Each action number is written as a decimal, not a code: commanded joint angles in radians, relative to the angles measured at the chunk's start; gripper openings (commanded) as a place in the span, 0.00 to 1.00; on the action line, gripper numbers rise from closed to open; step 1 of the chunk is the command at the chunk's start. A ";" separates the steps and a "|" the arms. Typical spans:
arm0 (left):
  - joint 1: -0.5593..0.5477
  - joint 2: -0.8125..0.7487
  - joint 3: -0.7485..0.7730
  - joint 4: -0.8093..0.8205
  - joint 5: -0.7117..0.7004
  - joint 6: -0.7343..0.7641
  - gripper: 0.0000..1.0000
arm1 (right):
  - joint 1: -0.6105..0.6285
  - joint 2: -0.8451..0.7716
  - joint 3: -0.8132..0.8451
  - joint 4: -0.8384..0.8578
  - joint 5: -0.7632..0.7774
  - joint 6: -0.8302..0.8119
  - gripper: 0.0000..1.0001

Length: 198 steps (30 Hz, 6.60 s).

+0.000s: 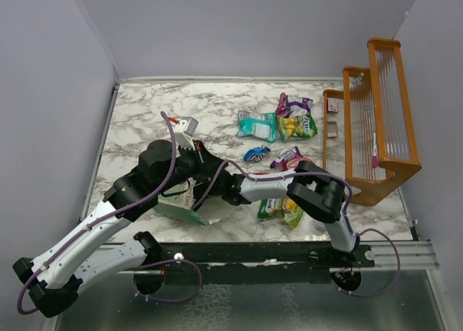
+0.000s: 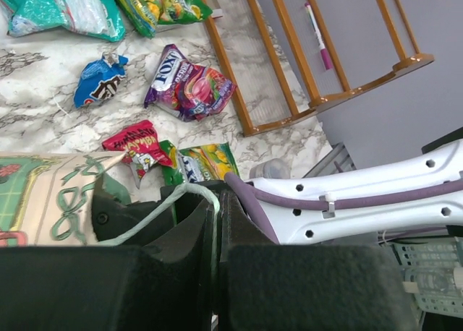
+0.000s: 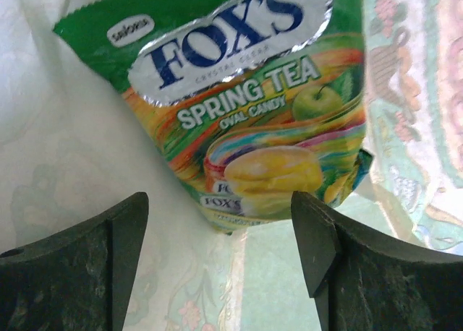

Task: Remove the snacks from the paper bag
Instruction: Take out the snack from the paper bag, then adjust the paper bag at the center of the board, then place the snack at the center of the board, then reset both arms

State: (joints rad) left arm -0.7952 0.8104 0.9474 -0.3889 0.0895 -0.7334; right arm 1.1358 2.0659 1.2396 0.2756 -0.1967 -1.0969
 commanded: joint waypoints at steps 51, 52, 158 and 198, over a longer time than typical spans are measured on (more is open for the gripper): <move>-0.013 -0.344 -0.066 -0.149 -0.323 0.003 0.00 | 0.093 -0.170 -0.109 0.086 0.340 0.526 0.01; -0.012 -0.333 -0.054 -0.145 -0.318 0.010 0.00 | 0.093 -0.190 -0.133 0.083 0.350 0.521 0.01; 0.433 -0.132 0.137 -0.317 -0.517 0.310 0.00 | -0.022 -0.838 -0.333 -0.450 0.709 1.373 0.01; 0.431 -0.086 0.737 -0.470 -0.156 0.255 0.99 | -0.261 -1.241 0.117 -0.906 0.503 1.250 0.99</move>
State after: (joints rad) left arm -0.3676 0.6762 1.5711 -0.8654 -0.1360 -0.5468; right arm 0.8734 1.0000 1.2835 -0.5915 0.2817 0.2234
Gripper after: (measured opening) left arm 0.992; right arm 0.993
